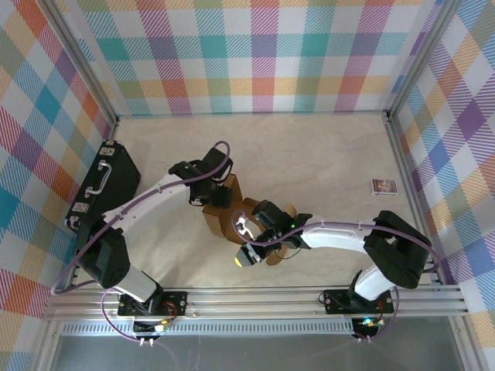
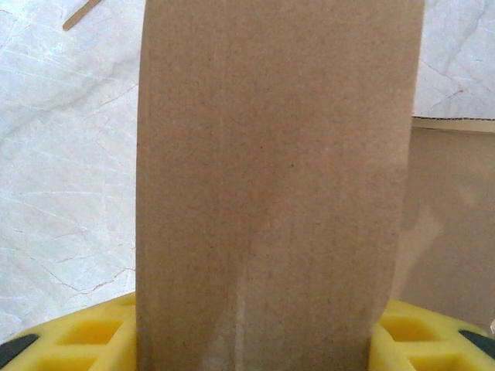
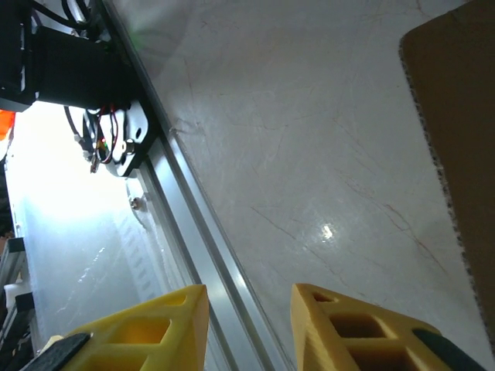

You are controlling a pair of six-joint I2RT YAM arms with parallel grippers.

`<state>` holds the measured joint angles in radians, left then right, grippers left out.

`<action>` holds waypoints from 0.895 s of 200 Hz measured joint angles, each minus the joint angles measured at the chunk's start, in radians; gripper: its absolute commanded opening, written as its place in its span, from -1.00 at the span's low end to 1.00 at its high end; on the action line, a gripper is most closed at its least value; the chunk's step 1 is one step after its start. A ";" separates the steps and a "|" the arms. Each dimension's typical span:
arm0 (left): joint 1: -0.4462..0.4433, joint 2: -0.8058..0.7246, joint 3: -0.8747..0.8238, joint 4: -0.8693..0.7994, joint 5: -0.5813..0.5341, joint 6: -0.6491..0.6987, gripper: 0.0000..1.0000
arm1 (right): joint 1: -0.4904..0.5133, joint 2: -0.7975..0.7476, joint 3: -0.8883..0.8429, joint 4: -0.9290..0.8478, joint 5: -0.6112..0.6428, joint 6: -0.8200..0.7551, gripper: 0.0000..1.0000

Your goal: Fold the paper box

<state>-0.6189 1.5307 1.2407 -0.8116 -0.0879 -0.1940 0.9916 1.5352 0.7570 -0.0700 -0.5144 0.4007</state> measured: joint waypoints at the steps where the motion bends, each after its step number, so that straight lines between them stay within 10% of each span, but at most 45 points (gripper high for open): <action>1: 0.000 0.000 0.000 0.000 0.000 0.000 0.02 | 0.000 0.001 0.000 0.000 0.003 0.000 -0.33; 179: 0.001 0.000 0.000 0.026 -0.023 -0.018 0.02 | -0.209 0.137 0.145 -0.074 0.056 0.033 -0.35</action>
<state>-0.6182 1.5307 1.2407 -0.7853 -0.1112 -0.2123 0.7822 1.6726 0.9024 -0.1444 -0.4583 0.4339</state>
